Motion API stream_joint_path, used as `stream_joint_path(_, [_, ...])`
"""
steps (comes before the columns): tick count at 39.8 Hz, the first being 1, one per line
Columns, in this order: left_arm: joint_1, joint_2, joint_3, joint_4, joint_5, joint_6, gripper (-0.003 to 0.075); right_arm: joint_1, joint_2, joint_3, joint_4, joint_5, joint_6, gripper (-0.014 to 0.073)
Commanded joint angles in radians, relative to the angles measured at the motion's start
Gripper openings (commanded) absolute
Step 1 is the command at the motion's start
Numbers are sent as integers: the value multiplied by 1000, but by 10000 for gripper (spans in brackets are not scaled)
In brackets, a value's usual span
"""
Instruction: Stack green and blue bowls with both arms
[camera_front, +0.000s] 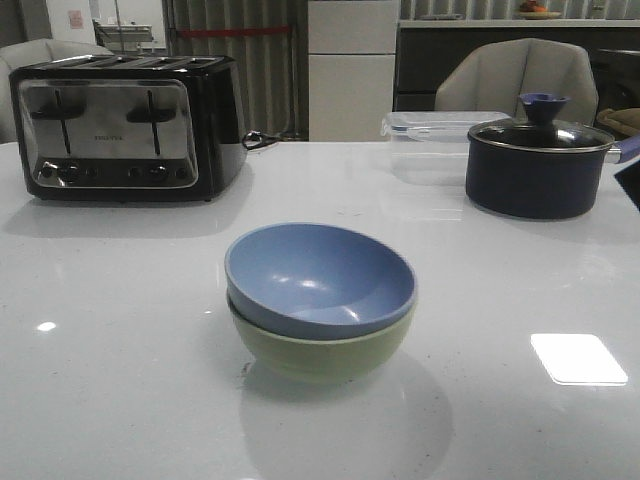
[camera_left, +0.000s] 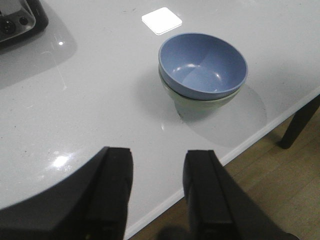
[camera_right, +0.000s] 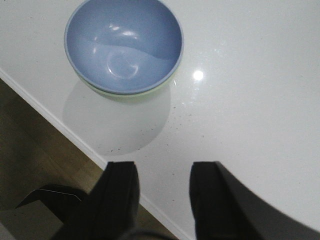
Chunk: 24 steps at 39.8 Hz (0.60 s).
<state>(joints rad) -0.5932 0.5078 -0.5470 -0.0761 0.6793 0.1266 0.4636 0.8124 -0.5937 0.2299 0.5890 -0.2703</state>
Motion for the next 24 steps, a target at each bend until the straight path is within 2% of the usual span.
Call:
stream_joint_path(1, [-7,8,-12,-4,-115,2,328,1,-8,-27,4,-58,-10,382])
stream_joint_path(12, [-7,13,-4,28,-147,2,326,1,-8,-27,4,-58,-10,365])
stream_joint_path(15, [-7,13,-4,28,-145,2,301,1,-8,-27,4,-58,-10,307])
stream_joint_path(18, [-7,13,-4,28,-141,2,249,1,-8,-27,4,-58,-10,211])
stream_joint_path(24, [-7,13,-4,22,-139,2,94,1,-8,-27,4,-57,-10,52])
